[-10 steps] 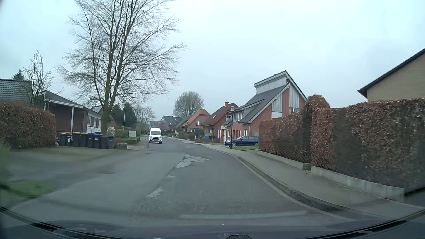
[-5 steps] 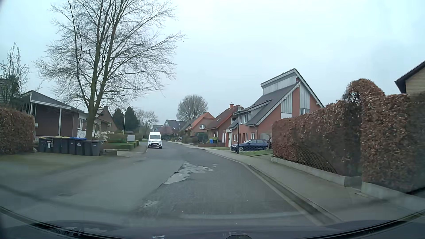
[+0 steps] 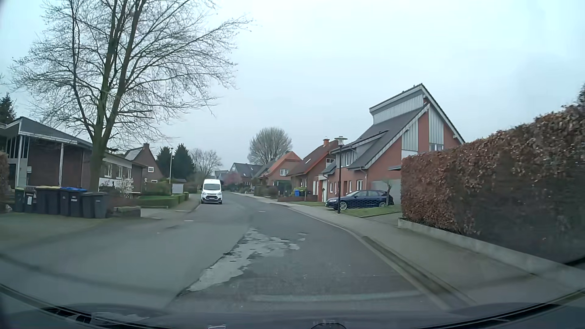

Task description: Follow the waypoints while adhering to traffic rules and regulations

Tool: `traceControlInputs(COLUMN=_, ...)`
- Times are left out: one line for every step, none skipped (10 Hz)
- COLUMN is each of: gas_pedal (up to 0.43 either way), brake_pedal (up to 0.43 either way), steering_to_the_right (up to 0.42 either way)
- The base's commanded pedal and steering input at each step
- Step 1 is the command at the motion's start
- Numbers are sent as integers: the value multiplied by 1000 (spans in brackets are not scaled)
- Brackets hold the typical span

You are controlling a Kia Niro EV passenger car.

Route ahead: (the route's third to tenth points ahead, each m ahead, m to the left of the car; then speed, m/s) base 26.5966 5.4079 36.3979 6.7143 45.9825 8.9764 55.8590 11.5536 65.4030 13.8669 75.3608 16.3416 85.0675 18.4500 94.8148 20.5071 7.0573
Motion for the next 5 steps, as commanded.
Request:
traceControlInputs(gas_pedal=220, brake_pedal=0, steering_to_the_right=-18)
traceControlInputs(gas_pedal=220, brake_pedal=0, steering_to_the_right=-18)
traceControlInputs(gas_pedal=220, brake_pedal=0, steering_to_the_right=-18)
traceControlInputs(gas_pedal=220, brake_pedal=0, steering_to_the_right=-17)
traceControlInputs(gas_pedal=220, brake_pedal=0, steering_to_the_right=-17)
